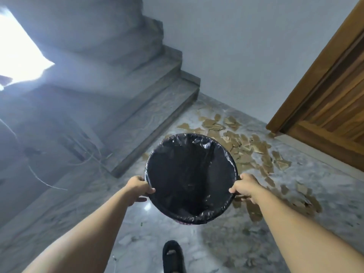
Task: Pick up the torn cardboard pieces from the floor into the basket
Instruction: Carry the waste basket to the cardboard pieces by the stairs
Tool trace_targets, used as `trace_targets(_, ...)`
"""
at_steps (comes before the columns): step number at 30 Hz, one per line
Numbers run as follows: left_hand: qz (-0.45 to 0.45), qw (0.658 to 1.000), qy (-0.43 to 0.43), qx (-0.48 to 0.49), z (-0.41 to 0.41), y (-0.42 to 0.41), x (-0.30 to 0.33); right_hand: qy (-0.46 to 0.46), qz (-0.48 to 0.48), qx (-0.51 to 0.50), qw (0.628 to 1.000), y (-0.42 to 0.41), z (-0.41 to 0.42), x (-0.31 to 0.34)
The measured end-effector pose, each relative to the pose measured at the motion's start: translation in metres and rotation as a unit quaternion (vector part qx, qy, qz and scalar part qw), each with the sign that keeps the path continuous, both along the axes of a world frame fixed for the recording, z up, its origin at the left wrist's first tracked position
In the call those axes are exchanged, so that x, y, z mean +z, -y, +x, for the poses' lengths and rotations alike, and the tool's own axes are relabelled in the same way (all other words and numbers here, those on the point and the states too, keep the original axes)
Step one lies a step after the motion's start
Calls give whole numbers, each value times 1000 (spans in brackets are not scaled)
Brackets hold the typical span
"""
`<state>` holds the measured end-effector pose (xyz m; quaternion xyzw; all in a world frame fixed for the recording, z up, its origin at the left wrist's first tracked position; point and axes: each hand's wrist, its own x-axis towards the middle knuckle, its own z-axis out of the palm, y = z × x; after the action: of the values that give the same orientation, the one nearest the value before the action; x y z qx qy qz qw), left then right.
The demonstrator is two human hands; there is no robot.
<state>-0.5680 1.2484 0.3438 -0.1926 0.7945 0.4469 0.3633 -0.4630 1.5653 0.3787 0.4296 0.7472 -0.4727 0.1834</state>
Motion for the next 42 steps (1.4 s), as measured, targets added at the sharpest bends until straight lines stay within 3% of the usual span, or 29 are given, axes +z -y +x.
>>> trace_targets(8,-59,997,24,53,-54,64,-109,11,-38,44,998,52,-99,-137)
trace_targets(14,-124,990,-16,60,-72,98,-193,20,-52,77,995,94,-141,-245)
trace_targets(20,-158,985,-11,61,-75,144,-257,24,-51,110,992,136,-164,-312)
trace_targets(32,-185,977,-15,102,-59,205,-347,-4,7,188,982,183,-183,-389)
trace_targets(42,-115,988,6,104,-69,151,-355,8,84,148,985,133,-198,-395)
